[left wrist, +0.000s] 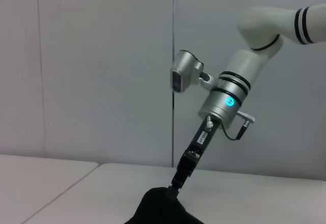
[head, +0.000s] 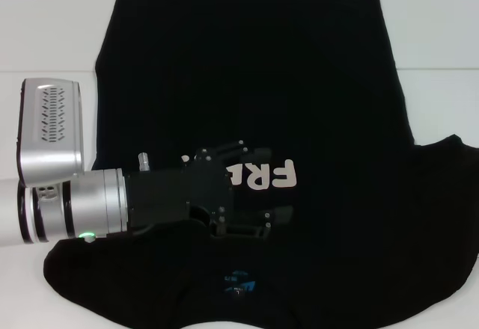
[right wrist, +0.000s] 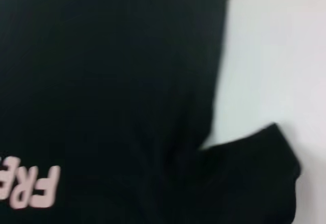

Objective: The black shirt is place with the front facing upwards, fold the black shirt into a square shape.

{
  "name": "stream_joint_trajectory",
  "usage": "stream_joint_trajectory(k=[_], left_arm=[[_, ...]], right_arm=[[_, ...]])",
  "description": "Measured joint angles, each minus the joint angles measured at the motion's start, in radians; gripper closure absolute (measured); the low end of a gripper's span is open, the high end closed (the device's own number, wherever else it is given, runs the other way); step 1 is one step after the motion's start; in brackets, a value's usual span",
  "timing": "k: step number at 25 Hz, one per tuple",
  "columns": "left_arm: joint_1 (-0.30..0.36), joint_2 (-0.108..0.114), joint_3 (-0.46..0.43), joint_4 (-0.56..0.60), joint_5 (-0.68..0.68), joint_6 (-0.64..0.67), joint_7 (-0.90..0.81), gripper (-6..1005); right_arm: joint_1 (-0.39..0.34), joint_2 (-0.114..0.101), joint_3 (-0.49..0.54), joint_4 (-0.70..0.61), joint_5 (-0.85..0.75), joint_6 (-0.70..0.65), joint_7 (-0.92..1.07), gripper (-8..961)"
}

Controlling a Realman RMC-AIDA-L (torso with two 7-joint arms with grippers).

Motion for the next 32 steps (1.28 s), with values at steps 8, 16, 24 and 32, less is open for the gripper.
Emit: stream_joint_trajectory(k=[8, 16, 24, 32], left_arm=[[0.001, 0.003, -0.006, 0.002, -0.009, 0.000, -0.009, 79], [0.005, 0.009, -0.052, 0.002, -0.009, 0.011, -0.009, 79], [0.009, 0.012, -0.056, 0.006, -0.009, 0.008, -0.009, 80], [0.008, 0.014, -0.105, 0.008, -0.012, 0.009, -0.009, 80]], right_arm=[[0.120, 0.038, -0.046, 0.007, 0.001, -0.044, -0.025, 951], [0.238, 0.113, -0.225, 0.063, -0.005, 0.042, 0.023, 952], [0.262, 0.151, -0.331, 0.034, 0.010, 0.081, 0.070, 898], [0.197, 0.121, -0.281, -0.025, 0.147, 0.037, 0.039, 707]])
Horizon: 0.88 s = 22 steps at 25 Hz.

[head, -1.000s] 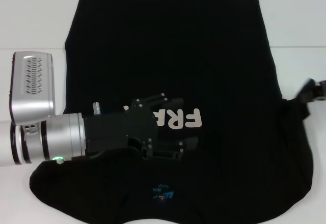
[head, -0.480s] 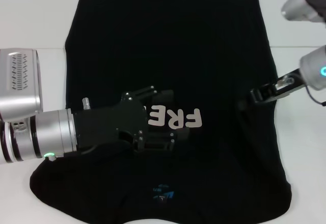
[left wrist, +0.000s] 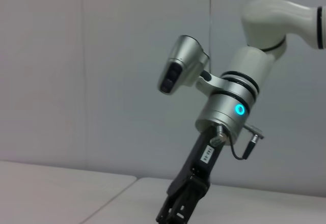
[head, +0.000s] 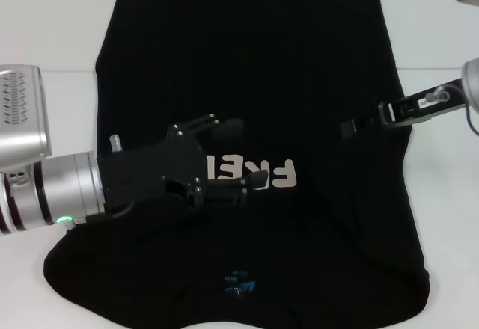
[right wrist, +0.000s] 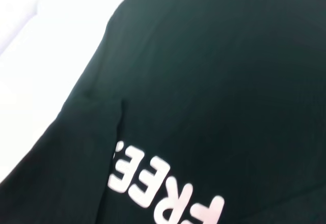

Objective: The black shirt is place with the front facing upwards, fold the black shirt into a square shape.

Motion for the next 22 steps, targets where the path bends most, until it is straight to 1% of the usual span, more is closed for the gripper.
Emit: stream_joint_trajectory(k=[2, 4, 6, 8, 11, 12, 14, 15, 18, 20, 22], left_arm=[[0.000, 0.001, -0.006, 0.000, -0.003, 0.001, 0.000, 80], [0.001, 0.008, -0.012, 0.000, -0.007, 0.002, -0.012, 80], [0.001, 0.019, -0.012, 0.000, -0.008, 0.001, -0.042, 80], [0.002, 0.035, -0.012, 0.000, -0.008, 0.001, -0.090, 80], [0.011, 0.070, -0.012, 0.010, -0.007, 0.020, -0.183, 80], [0.015, 0.088, -0.013, 0.017, -0.004, 0.034, -0.232, 80], [0.025, 0.121, -0.010, 0.024, 0.004, 0.059, -0.313, 80], [0.032, 0.136, -0.010, 0.025, 0.008, 0.067, -0.348, 80], [0.059, 0.182, -0.008, 0.032, 0.030, 0.077, -0.440, 80], [0.076, 0.201, -0.014, 0.050, 0.065, 0.076, -0.499, 79], [0.096, 0.210, -0.025, 0.078, 0.110, 0.075, -0.545, 79]], right_arm=[[-0.012, -0.004, 0.013, 0.000, 0.016, 0.000, -0.011, 638], [-0.024, -0.005, 0.022, 0.000, 0.031, -0.002, -0.025, 540], [-0.039, -0.007, 0.031, 0.000, 0.047, -0.003, -0.040, 443], [-0.063, -0.008, 0.046, 0.000, 0.074, -0.008, -0.068, 346], [-0.102, -0.008, 0.081, 0.007, 0.141, -0.020, -0.133, 201], [-0.134, -0.006, 0.106, 0.008, 0.207, -0.041, -0.189, 153], [-0.169, -0.002, 0.125, 0.010, 0.277, -0.061, -0.257, 109], [-0.169, -0.002, 0.125, 0.010, 0.277, -0.061, -0.257, 87], [-0.218, 0.006, 0.140, 0.026, 0.368, -0.076, -0.359, 22], [-0.237, 0.008, 0.144, 0.044, 0.410, -0.083, -0.410, 24], [-0.247, 0.008, 0.152, 0.064, 0.430, -0.084, -0.445, 25]])
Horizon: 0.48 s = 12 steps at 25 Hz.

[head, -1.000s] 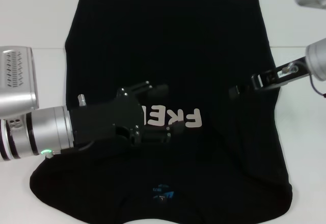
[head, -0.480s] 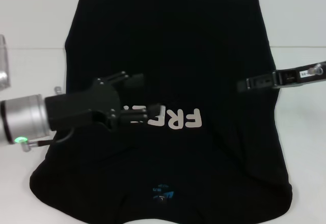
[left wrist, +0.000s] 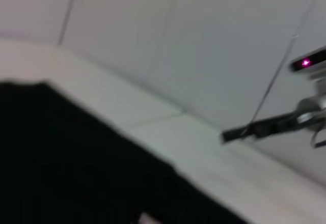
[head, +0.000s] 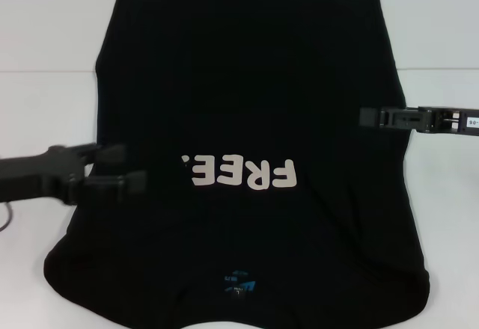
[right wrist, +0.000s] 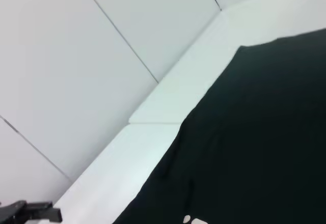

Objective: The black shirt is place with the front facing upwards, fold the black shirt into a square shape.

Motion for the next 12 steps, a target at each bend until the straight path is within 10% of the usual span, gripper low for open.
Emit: stream_joint_trajectory(k=[12], left_arm=[[0.091, -0.002, -0.166, 0.084, 0.253, -0.004, -0.046, 98]], right_arm=[[0.023, 0.006, 0.003, 0.003, 0.002, 0.031, -0.011, 34]])
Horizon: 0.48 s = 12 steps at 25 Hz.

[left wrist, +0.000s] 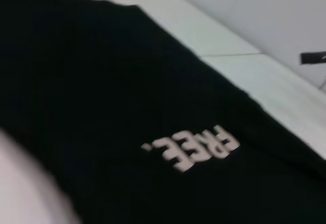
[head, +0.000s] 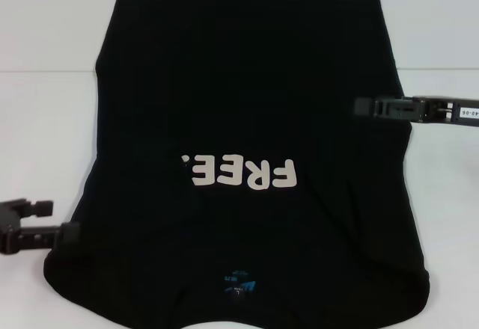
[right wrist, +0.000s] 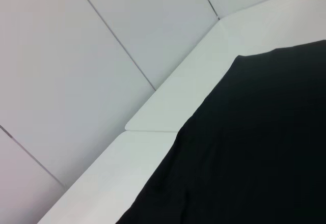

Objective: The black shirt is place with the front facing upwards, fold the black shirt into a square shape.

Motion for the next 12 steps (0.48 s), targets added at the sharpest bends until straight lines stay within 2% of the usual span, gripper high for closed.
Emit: stream_joint_trajectory(k=[8, 12], left_arm=[[0.022, -0.010, -0.096, -0.007, 0.117, -0.025, -0.001, 111], [0.021, -0.025, -0.104, -0.011, 0.156, -0.049, -0.001, 118]], right_arm=[[0.030, -0.002, 0.000, 0.000, 0.002, 0.008, 0.001, 33], [0.032, -0.003, -0.002, 0.000, 0.001, 0.008, 0.001, 32]])
